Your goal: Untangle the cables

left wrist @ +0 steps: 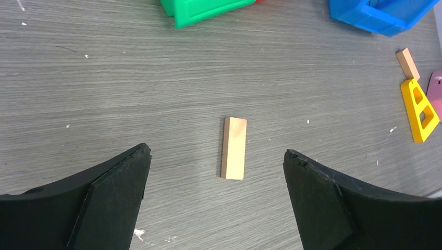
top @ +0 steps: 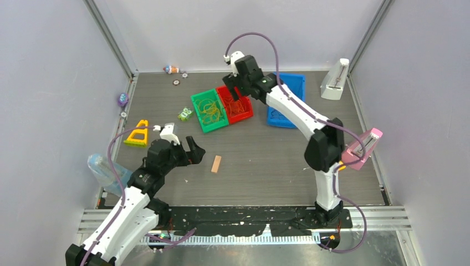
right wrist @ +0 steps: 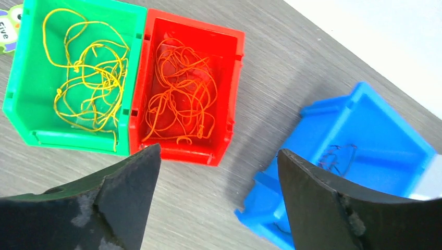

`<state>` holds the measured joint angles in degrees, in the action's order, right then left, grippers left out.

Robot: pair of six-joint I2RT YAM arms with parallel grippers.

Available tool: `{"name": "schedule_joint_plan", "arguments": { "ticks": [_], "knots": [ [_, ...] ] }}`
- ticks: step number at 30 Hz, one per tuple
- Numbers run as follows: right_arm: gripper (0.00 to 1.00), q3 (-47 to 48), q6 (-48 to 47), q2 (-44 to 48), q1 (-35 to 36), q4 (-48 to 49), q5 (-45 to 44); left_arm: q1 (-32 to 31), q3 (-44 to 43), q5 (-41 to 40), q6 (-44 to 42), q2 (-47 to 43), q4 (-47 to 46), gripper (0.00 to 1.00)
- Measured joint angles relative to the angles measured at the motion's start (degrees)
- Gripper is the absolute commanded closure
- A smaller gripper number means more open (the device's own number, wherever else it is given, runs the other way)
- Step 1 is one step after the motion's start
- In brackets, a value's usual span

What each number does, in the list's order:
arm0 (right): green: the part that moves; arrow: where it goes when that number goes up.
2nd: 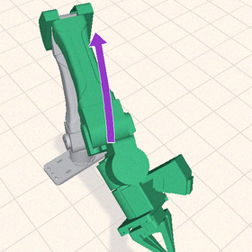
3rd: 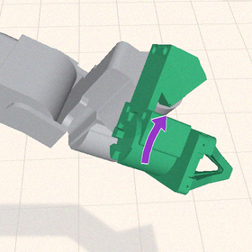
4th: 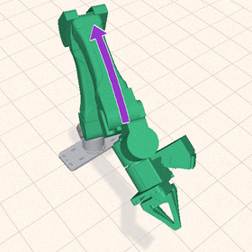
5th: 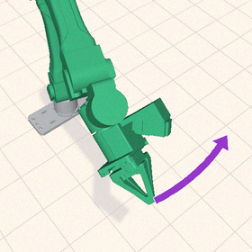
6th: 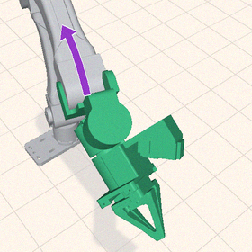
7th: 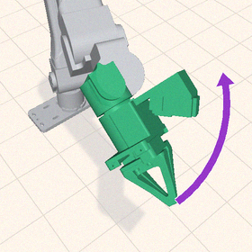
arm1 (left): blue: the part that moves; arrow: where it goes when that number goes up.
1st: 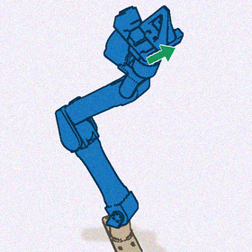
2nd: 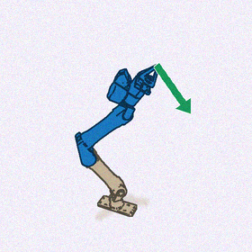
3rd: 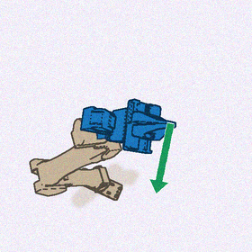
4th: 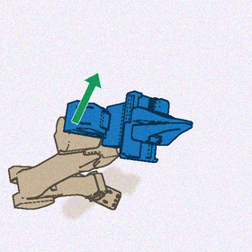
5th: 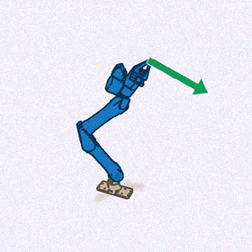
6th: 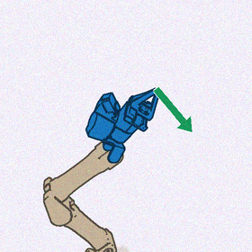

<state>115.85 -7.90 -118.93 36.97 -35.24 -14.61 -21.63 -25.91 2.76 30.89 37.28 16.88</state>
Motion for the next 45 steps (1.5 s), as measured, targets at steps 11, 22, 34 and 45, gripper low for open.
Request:
{"name": "schedule_joint_plan", "arguments": {
  "ticks": [11,22,34,45],
  "knots": [
    [0.05,-43.5,6.6,37.0,-4.1,15.8,5.6,0.0,0.0,-5.3,-3.5,-3.4,-1.1,0.01],
    [0.05,-83.0,10.4,73.3,-5.7,34.6,0.7,0.0,4.2,-12.2,-12.0,-9.7,-6.5,0.01],
    [0.0,-106.7,2.3,80.2,-12.8,57.7,-12.2,1.6,18.5,-26.4,-27.4,-3.4,-31.6,0.06],
    [0.08,-113.6,-0.6,46.6,-25.5,99.5,-10.7,14.4,19.5,-19.2,-32.5,20.6,-58.5,0.05]
  ]
}}
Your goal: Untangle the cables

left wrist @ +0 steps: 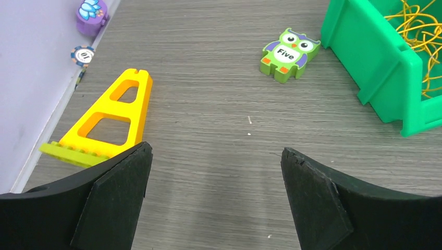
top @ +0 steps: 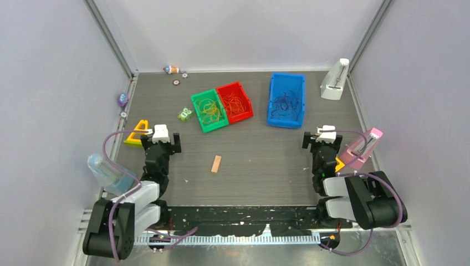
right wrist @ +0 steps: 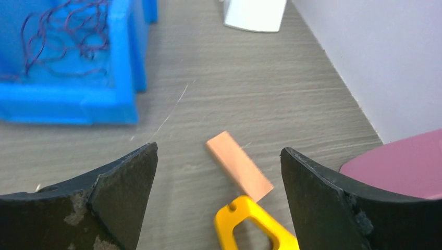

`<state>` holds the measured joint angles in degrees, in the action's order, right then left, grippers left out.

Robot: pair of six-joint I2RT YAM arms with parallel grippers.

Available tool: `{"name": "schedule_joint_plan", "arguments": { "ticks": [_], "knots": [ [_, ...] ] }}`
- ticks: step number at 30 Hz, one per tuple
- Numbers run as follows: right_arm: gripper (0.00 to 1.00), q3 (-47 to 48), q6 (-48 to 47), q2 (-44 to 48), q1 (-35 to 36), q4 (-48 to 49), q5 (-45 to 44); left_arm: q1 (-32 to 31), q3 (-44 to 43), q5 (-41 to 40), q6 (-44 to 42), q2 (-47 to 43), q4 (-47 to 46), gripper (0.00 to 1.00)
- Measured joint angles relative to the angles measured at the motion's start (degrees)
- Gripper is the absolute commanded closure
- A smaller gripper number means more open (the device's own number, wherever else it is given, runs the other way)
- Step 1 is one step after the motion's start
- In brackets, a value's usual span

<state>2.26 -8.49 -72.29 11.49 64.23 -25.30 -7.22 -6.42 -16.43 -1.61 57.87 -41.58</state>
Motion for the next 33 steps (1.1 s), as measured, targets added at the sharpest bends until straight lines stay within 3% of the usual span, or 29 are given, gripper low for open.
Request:
{"name": "schedule_joint_plan", "arguments": {
  "ticks": [7,33],
  "knots": [
    [0.03,4.7,2.9,-5.9,-5.4,3.2,6.6,1.0,0.0,3.0,-1.9,13.9,-15.8,0.02],
    [0.05,7.8,4.3,-6.0,-5.5,0.0,7.0,3.2,-3.9,5.6,-1.6,14.6,-13.8,0.0]
  ]
}}
